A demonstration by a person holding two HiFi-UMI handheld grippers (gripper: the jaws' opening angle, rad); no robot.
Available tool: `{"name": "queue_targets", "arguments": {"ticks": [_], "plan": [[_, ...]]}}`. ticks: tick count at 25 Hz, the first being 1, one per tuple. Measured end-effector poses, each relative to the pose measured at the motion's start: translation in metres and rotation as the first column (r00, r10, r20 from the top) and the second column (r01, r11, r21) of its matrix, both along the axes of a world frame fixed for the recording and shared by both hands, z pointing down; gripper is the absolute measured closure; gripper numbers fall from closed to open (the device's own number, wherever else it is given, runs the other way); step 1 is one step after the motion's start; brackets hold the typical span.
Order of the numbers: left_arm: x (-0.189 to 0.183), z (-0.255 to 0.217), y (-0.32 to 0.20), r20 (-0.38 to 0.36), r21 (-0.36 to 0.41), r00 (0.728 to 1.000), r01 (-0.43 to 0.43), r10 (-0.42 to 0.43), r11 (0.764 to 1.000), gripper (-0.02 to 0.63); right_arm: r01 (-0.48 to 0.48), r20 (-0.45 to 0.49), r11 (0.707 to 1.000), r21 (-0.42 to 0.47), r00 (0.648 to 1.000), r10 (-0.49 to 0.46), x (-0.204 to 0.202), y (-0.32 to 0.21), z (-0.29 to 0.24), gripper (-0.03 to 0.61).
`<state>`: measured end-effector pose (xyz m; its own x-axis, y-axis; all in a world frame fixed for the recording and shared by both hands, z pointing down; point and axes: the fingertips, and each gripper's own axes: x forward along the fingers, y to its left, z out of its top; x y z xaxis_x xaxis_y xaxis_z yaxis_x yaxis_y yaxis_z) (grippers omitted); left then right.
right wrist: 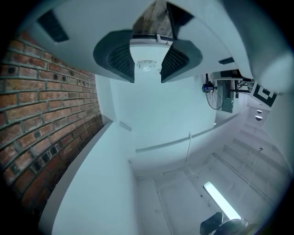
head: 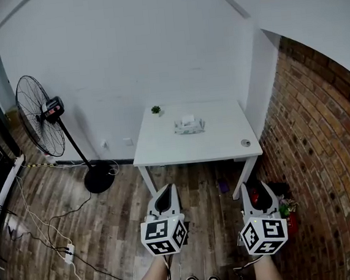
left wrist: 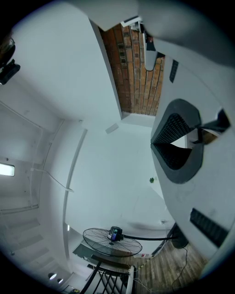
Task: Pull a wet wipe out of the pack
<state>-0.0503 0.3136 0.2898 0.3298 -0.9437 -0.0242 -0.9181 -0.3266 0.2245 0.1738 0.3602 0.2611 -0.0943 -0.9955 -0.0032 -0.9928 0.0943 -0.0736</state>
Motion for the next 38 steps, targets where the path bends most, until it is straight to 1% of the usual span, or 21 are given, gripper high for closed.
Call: {"name": "queue_targets", "arguments": {"ticks": [2,5,9,12,17,21,25,30,35,38], "plan": [[-0.004,0.001,-0.003,0.002,0.0,1.0,0.0,0.0,1.0,0.603,-0.009,0.003,1.0,-0.001,1.0,0.009,-0.002,-0.002,0.002,0.379],[-0.008,0.004,-0.008,0.008,-0.004,1.0,-0.007,0.007,1.0,0.603,-0.025,0.01,1.0,-0.006,1.0,0.025,-0.005,-0.006,0.006,0.373],[-0.014,0.005,-0.012,0.027,0.001,1.0,-0.013,0.013,1.0,0.603,-0.042,0.019,0.999,-0.012,0.999,0.042,-0.008,-0.011,0.011,0.376],[-0.021,0.008,-0.016,0.028,0.002,1.0,-0.013,0.013,1.0,0.603,-0.051,0.021,0.999,-0.021,0.998,0.051,-0.012,-0.014,0.017,0.387],[-0.032,0.02,-0.029,0.019,-0.027,1.0,-0.006,0.007,1.0,0.603,-0.056,0.023,0.997,-0.055,0.998,0.057,-0.016,-0.023,0.027,0.397],[-0.032,0.027,-0.047,0.013,-0.043,1.0,-0.005,0.006,0.999,0.603,-0.064,0.021,0.995,-0.071,0.998,0.066,-0.012,-0.04,0.033,0.402],[-0.032,0.03,-0.07,0.025,-0.04,1.0,0.004,-0.003,0.999,0.603,-0.062,0.022,0.995,-0.076,0.998,0.064,-0.009,-0.068,0.037,0.405],[-0.028,0.028,-0.112,0.042,-0.039,0.999,0.019,-0.017,0.999,0.603,-0.05,0.045,0.997,-0.066,0.998,0.053,0.0,-0.116,0.035,0.406],[-0.02,0.024,-0.164,0.06,-0.042,0.998,0.039,-0.036,0.998,0.603,-0.03,0.057,0.997,-0.076,0.998,0.034,0.013,-0.175,0.035,0.407],[-0.013,0.021,-0.196,0.068,-0.04,0.996,0.053,-0.051,0.998,0.603,-0.016,0.047,0.996,-0.084,0.999,0.02,0.023,-0.213,0.033,0.407]]}}
